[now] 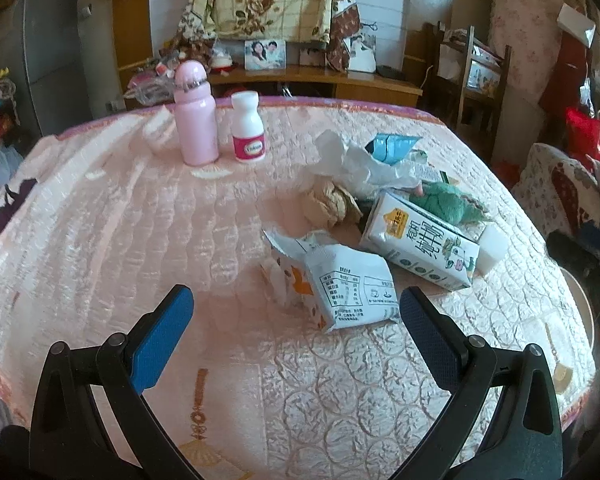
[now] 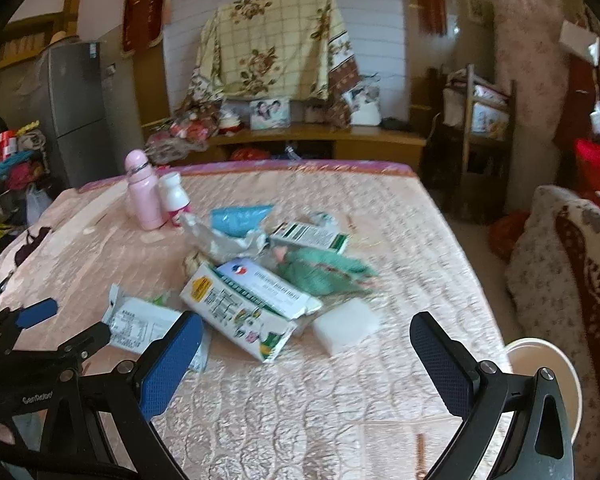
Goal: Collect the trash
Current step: 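Grasp the snack wrapper with the left tool while the right tool grasps the milk carton, then carry both items to the white bucket and open both tools to drop them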
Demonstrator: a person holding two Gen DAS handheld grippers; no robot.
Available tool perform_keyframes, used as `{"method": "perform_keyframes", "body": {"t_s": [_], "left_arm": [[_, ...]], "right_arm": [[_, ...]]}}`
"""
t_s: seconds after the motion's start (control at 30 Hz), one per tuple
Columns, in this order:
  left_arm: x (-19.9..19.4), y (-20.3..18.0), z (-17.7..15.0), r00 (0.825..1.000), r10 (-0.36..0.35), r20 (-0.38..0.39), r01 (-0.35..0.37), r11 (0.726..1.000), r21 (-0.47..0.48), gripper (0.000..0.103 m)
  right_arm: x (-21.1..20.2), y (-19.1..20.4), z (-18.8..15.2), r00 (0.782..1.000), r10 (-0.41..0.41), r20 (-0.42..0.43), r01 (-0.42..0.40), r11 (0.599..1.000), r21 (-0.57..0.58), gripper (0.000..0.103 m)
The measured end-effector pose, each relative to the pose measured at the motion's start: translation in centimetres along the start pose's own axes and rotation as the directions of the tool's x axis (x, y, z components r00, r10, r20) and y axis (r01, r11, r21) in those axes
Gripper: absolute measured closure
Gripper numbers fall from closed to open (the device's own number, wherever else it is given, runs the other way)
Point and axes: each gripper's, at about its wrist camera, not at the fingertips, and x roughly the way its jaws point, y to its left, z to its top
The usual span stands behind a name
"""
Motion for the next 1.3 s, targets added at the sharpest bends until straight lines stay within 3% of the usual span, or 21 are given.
{"method": "perform_keyframes", "body": {"t_s": [0.2, 0.3, 0.37, 0.53, 0.67, 0.8, 0.83, 0.87, 0.97, 1.07, 1.2, 1.3], "left_arm": [[2.4, 0.0, 0.3, 0.997, -0.050, -0.052, 0.049, 0.999, -0.015, 0.003], [3.9, -0.5, 0.4, 0.993, -0.079, -0.088, 0.079, 0.997, -0.003, 0.021], [5.2, -0.7, 0.4, 0.986, -0.104, -0.134, 0.103, 0.995, -0.011, 0.048], [5.1, 0.5, 0.4, 0.969, -0.197, -0.146, 0.187, 0.979, -0.077, 0.061], [3.6, 1.5, 0.6, 0.965, -0.208, -0.160, 0.203, 0.978, -0.043, 0.065], [2.2, 3.2, 0.7, 0.960, -0.212, -0.184, 0.207, 0.977, -0.047, 0.068], [1.9, 3.4, 0.8, 0.961, -0.207, -0.184, 0.202, 0.978, -0.046, 0.068], [1.4, 3.7, 0.9, 0.962, -0.205, -0.179, 0.200, 0.979, -0.046, 0.068], [0.3, 3.4, 1.2, 0.963, -0.212, -0.167, 0.209, 0.977, -0.039, 0.068], [-0.7, 2.8, 1.6, 0.963, -0.224, -0.154, 0.222, 0.975, -0.026, 0.068], [-1.2, 1.2, 1.8, 0.963, -0.226, -0.145, 0.230, 0.973, 0.013, 0.068], [-1.5, -0.1, 2.1, 0.958, -0.247, -0.144, 0.253, 0.967, 0.024, 0.068]], "right_arm": [[4.5, 1.0, -0.5, 0.982, 0.155, -0.104, -0.159, 0.987, -0.032, 0.007], [5.4, 0.7, -0.3, 0.972, 0.180, -0.151, -0.185, 0.982, -0.022, 0.008], [6.1, 0.6, -0.2, 0.963, 0.214, -0.166, -0.220, 0.975, -0.021, 0.008], [7.9, 1.6, 0.4, 0.936, 0.272, -0.222, -0.299, 0.950, -0.094, 0.008], [10.0, 3.3, 0.7, 0.918, 0.272, -0.289, -0.335, 0.921, -0.197, 0.008], [11.9, 5.1, 0.2, 0.926, 0.211, -0.314, -0.308, 0.901, -0.304, 0.008], [12.5, 5.5, 0.1, 0.928, 0.193, -0.319, -0.299, 0.898, -0.324, 0.014], [12.9, 5.8, -0.2, 0.929, 0.178, -0.324, -0.290, 0.894, -0.341, 0.029], [13.3, 6.0, -0.9, 0.931, 0.163, -0.327, -0.282, 0.890, -0.359, 0.036], [12.2, 5.1, -1.0, 0.924, 0.199, -0.325, -0.306, 0.897, -0.320, 0.044], [9.7, 2.4, -1.0, 0.917, 0.259, -0.304, -0.328, 0.923, -0.203, 0.047], [7.8, 1.0, -1.2, 0.929, 0.245, -0.278, -0.302, 0.936, -0.182, 0.049]]}}
